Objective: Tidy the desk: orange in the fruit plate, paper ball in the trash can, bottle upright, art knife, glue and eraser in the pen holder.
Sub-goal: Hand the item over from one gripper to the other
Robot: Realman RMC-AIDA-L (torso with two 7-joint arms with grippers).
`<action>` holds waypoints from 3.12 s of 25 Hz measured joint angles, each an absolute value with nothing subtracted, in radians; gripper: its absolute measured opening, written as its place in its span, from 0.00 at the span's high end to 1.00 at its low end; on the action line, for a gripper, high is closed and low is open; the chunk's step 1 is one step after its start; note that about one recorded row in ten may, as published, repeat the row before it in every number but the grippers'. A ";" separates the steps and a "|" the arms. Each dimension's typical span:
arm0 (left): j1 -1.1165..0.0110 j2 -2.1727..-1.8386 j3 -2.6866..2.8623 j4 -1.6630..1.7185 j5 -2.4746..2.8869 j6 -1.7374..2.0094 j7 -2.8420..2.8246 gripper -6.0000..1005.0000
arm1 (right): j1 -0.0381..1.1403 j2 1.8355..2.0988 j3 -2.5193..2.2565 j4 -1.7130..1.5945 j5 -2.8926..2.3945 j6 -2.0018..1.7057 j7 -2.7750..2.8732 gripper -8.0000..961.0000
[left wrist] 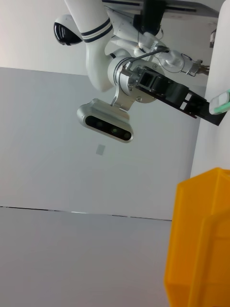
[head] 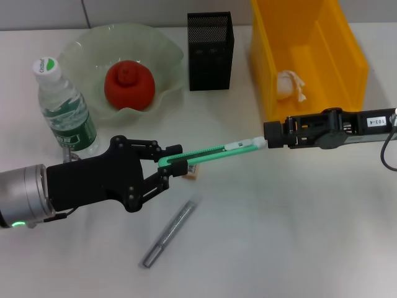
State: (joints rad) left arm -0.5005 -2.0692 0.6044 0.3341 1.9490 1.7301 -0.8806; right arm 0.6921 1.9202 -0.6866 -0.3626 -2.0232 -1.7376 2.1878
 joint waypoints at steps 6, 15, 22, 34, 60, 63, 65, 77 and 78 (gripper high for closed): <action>-0.505 -2.071 0.604 0.325 1.937 1.734 -0.881 0.79 | 0.696 1.925 -0.682 -0.362 -2.008 -1.762 2.181 0.36; -0.511 -2.072 0.605 0.305 1.925 1.744 -0.877 0.79 | 0.701 1.931 -0.688 -0.362 -2.004 -1.769 2.185 0.37; -0.513 -2.073 0.606 0.302 1.915 1.766 -0.870 0.79 | 0.707 1.934 -0.689 -0.362 -2.002 -1.780 2.184 0.37; -0.512 -2.072 0.605 0.282 1.898 1.790 -0.833 0.79 | 0.715 1.945 -0.688 -0.362 -2.002 -1.791 2.182 0.38; -0.505 -2.072 0.609 0.247 1.899 1.780 -0.712 0.78 | 0.724 1.949 -0.689 -0.362 -2.009 -1.789 2.195 0.58; -0.505 -2.072 0.610 0.247 1.899 1.777 -0.707 0.78 | 0.723 1.949 -0.689 -0.362 -2.009 -1.791 2.195 0.59; -0.505 -2.073 0.609 0.240 1.899 1.776 -0.689 0.78 | 0.721 1.950 -0.689 -0.362 -2.010 -1.791 2.196 0.59; -0.500 -2.074 0.608 0.219 1.899 1.772 -0.617 0.78 | 0.717 1.950 -0.689 -0.364 -2.011 -1.796 2.192 0.65; -0.500 -2.074 0.608 0.219 1.899 1.772 -0.617 0.78 | 0.717 1.950 -0.689 -0.365 -2.011 -1.798 2.192 0.66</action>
State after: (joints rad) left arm -0.5001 -2.0740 0.6075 0.2191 1.8990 1.7717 -0.6174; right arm 0.7165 1.9497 -0.6887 -0.3648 -2.0108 -1.7975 2.1918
